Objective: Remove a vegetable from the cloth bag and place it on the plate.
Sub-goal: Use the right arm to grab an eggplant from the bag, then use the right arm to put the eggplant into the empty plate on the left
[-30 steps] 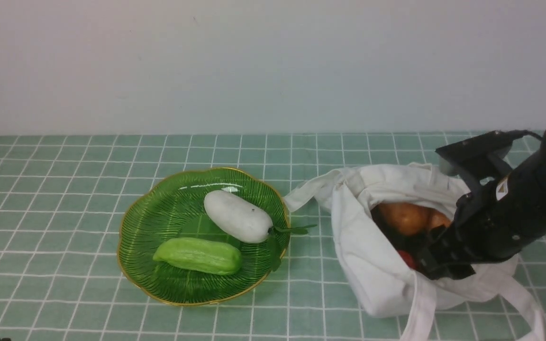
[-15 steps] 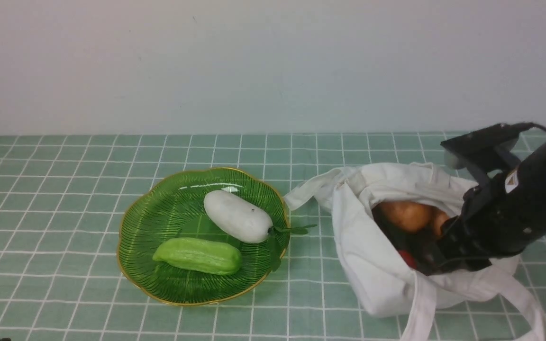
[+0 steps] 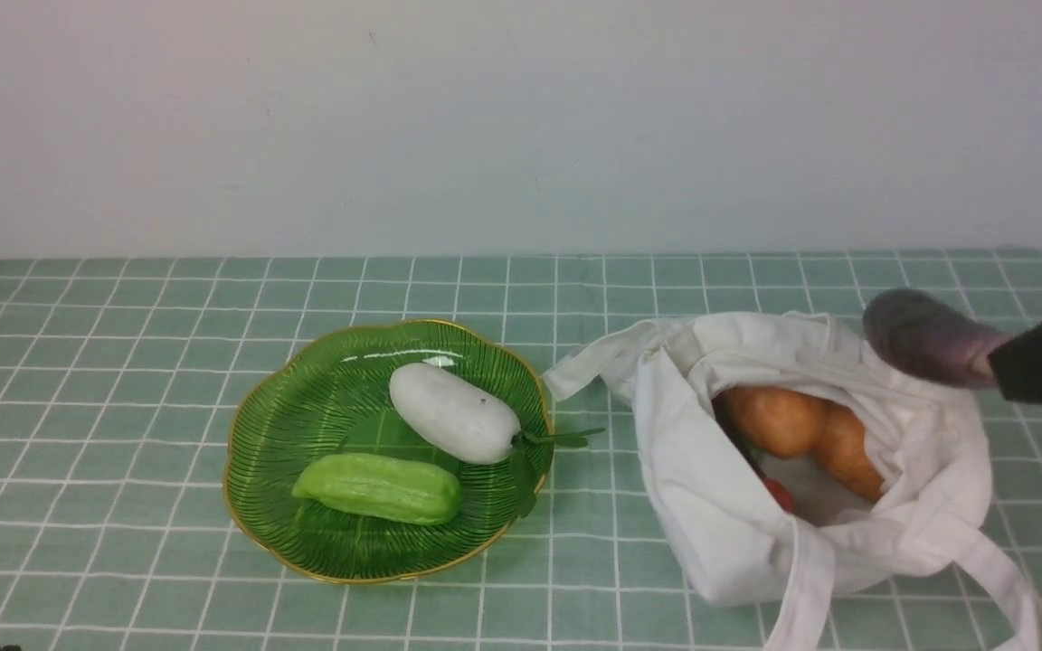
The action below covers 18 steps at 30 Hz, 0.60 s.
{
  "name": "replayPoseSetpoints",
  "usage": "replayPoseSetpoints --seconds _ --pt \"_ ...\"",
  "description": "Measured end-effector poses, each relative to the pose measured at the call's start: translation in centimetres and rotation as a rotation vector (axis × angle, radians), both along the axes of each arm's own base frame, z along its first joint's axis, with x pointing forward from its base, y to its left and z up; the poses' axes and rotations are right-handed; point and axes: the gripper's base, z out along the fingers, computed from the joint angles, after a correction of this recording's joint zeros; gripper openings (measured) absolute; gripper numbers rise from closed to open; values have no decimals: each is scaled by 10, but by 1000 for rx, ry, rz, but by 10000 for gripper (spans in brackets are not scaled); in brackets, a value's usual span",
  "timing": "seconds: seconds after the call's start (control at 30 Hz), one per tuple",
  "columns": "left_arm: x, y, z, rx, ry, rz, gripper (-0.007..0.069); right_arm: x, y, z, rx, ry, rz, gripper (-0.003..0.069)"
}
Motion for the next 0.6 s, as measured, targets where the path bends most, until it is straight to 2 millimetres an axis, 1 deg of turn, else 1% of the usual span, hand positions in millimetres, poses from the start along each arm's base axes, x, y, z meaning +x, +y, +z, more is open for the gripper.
replayPoseSetpoints --seconds 0.07,0.13,0.2,0.27,0.33,0.43,0.47,0.53,0.57,0.6 --pt "0 0 0 0 0 0 -8 -15 -3 9 40 -34 12 204" --pt "0 0 0 0 0 0 -8 -24 0 13 89 -41 52 204" --pt "0 0 0 0 0 0 -8 -27 6 15 126 -39 123 203" --pt "0 0 0 0 0 0 -8 -25 17 14 184 -22 229 203" --pt "0 0 0 0 0 0 -8 -17 30 12 250 10 320 203" --pt "0 0 0 0 0 0 -8 4 51 2 329 45 458 203" --pt "0 0 0 0 0 0 -8 14 60 -4 348 54 492 203" --pt "0 0 0 0 0 0 -8 38 82 -22 370 67 546 203" --pt "0 0 0 0 0 0 -8 40 84 -23 375 72 544 203" --pt "0 0 0 0 0 0 -8 53 98 -36 369 70 568 203"
